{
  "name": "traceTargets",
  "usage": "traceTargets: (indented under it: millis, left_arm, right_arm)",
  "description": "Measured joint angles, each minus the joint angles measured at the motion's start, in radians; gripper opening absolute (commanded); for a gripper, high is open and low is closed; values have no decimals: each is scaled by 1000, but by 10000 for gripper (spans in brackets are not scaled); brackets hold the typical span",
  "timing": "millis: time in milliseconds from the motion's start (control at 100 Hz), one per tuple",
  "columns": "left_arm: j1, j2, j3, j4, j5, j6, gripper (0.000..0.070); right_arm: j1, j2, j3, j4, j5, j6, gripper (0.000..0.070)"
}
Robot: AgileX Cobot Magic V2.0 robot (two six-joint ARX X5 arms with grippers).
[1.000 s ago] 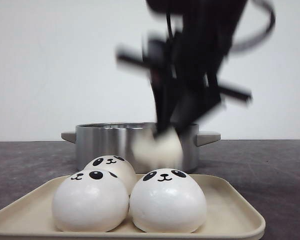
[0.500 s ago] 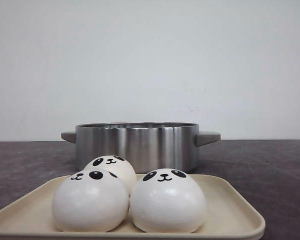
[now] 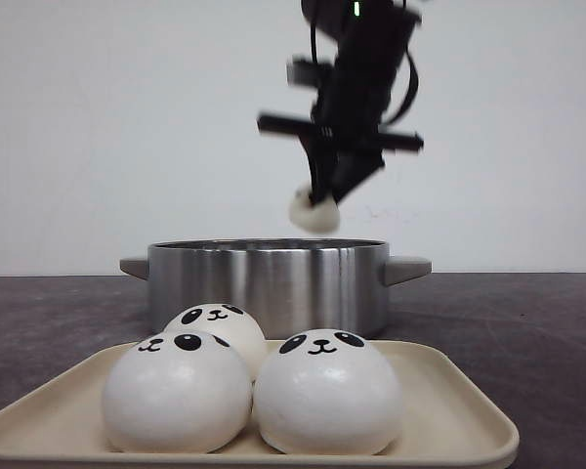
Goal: Steam buns
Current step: 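Lift the held bun with the right gripper over the pot, then lower the bun into the pot and open the right gripper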
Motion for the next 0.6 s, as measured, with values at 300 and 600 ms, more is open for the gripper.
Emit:
traceTargets:
  millis: [300,600]
  left_arm:
    - [0,0,0,-73,-49,0,673]
    - [0,6,0,-75,-69,0,673]
  right_arm:
    - [-24,79,0,49,-58,-21,32]
    - [-27,84,0,14,-58,-22,344]
